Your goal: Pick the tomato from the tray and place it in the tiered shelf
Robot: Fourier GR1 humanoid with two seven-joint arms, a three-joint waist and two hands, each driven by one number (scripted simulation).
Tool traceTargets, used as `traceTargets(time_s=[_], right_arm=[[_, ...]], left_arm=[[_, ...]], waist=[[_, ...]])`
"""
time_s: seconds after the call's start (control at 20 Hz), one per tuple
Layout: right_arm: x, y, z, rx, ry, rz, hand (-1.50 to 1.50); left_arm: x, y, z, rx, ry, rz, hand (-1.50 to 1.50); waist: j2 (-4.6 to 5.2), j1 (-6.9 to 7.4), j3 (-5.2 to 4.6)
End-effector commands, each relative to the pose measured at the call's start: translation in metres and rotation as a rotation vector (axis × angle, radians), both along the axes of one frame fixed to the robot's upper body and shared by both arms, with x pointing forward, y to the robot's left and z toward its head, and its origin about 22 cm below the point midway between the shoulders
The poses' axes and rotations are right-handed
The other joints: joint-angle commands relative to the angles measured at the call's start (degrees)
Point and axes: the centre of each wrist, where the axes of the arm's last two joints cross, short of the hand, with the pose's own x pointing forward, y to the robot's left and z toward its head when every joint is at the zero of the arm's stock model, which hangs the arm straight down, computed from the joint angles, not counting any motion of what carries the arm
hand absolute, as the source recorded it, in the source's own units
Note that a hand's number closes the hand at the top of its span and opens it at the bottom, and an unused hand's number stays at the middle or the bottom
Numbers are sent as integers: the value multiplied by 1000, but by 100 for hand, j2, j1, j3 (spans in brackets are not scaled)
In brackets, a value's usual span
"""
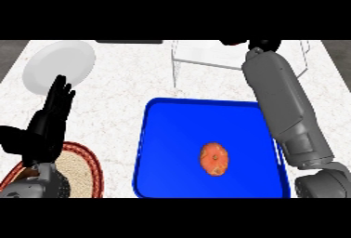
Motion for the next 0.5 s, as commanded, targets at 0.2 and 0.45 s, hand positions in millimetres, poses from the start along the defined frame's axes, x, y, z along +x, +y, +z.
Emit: traceTargets(time_s=[0.2, 0.45], right_arm=[[-2, -14, 40, 128, -210, 3, -150], [-15, -48, 60, 146, -220, -129, -150]], left_arm=[[-12, -6, -12, 4, 15, 8, 0], [-16, 5, -16, 1, 29, 33, 0]], waist=[[-35, -70, 0], [-80, -178, -5]])
